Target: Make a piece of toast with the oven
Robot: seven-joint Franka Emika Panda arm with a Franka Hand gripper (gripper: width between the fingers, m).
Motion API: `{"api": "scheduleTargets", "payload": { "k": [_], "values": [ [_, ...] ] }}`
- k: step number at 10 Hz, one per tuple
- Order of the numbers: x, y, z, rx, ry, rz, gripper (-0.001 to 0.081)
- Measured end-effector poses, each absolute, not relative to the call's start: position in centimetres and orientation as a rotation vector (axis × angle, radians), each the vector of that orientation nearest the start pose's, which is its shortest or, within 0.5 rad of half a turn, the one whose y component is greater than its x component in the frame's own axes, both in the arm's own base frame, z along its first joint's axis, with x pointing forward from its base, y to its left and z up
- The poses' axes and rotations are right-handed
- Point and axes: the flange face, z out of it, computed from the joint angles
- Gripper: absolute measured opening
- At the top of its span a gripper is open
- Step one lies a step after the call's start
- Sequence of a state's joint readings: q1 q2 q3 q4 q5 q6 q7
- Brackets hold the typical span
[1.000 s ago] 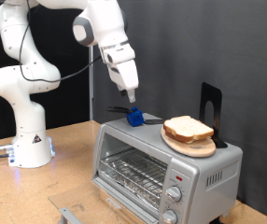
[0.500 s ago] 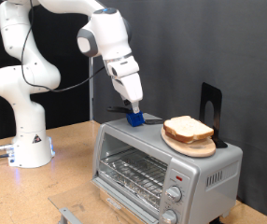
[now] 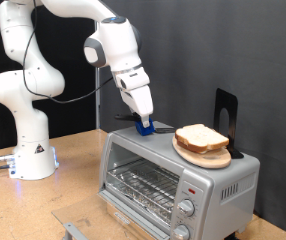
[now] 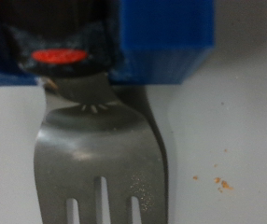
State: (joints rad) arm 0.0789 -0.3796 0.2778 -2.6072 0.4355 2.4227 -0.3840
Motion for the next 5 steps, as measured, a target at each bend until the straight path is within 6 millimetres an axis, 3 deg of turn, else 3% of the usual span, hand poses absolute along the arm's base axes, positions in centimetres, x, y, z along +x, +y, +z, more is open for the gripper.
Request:
{"api": "scheduleTargets", "payload": {
  "k": [5],
  "values": [
    [39.68, 15.13, 38.46, -2.848, -0.619, -0.269, 0.0800]
  ]
}}
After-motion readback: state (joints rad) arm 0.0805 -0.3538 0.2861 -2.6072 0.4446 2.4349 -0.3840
